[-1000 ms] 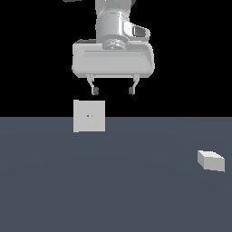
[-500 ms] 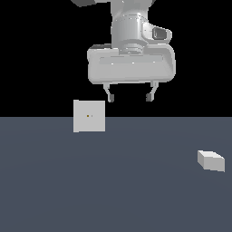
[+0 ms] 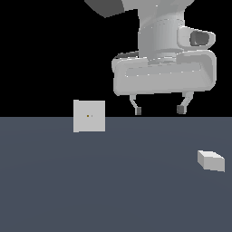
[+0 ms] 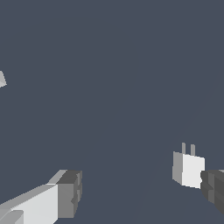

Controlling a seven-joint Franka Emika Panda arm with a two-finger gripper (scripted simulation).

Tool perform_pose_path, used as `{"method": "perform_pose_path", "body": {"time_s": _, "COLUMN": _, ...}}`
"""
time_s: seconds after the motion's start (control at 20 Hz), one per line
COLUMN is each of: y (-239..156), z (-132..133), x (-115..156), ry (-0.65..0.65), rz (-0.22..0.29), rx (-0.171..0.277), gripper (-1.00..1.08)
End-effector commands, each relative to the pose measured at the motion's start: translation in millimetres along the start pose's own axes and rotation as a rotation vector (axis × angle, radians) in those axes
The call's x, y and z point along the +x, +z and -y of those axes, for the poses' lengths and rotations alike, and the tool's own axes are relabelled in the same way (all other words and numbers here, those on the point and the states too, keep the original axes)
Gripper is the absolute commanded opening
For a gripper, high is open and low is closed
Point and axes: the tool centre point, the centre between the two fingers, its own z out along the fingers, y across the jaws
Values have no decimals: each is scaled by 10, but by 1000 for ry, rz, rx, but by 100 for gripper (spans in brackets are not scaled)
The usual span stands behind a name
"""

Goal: Plug the charger into the wall socket.

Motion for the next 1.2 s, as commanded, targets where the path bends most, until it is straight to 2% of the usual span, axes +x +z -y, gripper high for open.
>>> {"method": "perform_pose_path", "body": {"time_s": 0.0, "y": 77, "z": -165, "x": -46, "ry": 30, "rz": -28, "rx": -6, "gripper": 100}}
{"method": "perform_pose_path", "body": {"time_s": 0.55, "y": 376, "z": -743, "x": -221, "ry": 138, "rz": -125, "rx": -26, "gripper": 100}}
{"method": "perform_pose_path", "body": {"time_s": 0.85, "y": 468, "z": -898, "x": -269, "ry": 169, "rz": -153, "rx": -28, "gripper": 100}}
{"method": "perform_pose_path", "body": {"time_s": 1.15, "y": 496, "z": -941, "x": -280, "ry": 177, "rz": -161, "rx": -28, "gripper": 100}}
